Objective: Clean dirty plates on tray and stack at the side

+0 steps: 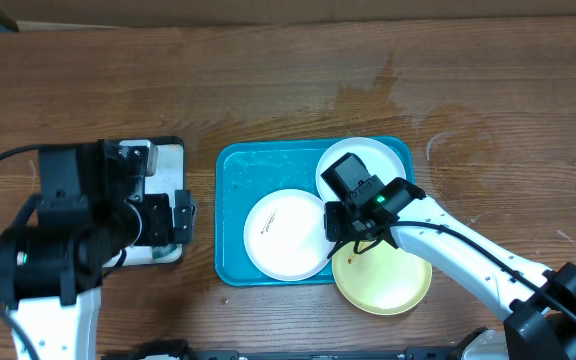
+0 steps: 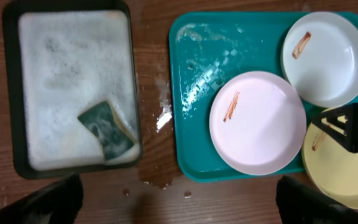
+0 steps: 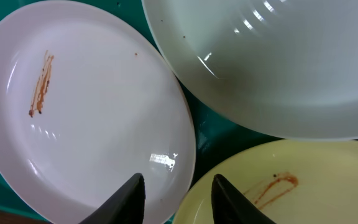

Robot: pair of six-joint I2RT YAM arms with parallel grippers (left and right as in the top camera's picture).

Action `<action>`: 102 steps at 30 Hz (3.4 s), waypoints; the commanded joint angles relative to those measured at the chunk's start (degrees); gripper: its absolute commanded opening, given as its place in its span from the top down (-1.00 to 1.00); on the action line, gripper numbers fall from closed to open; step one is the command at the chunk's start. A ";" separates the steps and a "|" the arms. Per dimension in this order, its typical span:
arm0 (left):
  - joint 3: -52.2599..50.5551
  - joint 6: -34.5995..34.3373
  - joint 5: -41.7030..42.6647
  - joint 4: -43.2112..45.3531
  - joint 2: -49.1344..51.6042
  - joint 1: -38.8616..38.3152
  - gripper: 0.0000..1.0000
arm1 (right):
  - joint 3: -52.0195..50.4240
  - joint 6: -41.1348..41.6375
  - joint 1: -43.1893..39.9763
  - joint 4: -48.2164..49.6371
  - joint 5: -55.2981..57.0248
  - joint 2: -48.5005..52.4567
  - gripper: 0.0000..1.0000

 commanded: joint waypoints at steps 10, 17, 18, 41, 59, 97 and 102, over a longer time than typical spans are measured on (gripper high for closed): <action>1.40 -7.91 -4.63 -0.24 5.92 0.00 -1.00 | -2.80 2.86 0.26 4.59 0.50 4.24 0.30; 1.36 -10.14 -6.27 -0.07 5.97 0.00 -1.00 | -2.80 3.72 0.26 4.50 0.59 4.35 0.65; 1.36 -10.16 -6.27 -0.07 5.97 0.00 -1.00 | -2.80 4.13 0.26 4.50 0.61 4.35 0.65; 1.36 -10.14 -6.25 -0.04 5.97 0.00 -1.00 | -2.80 7.96 0.28 6.73 -0.48 6.32 0.64; 1.36 -10.10 -6.27 -0.13 5.97 0.00 -1.00 | -2.80 7.32 0.26 24.09 -2.03 6.71 0.89; 1.36 -10.10 -7.52 -2.43 5.97 0.00 -1.00 | 6.75 11.54 3.17 3.10 5.14 8.52 0.47; 1.36 -10.12 -7.52 -2.80 5.97 0.00 -1.00 | 5.53 11.78 2.99 -0.26 4.83 8.52 0.46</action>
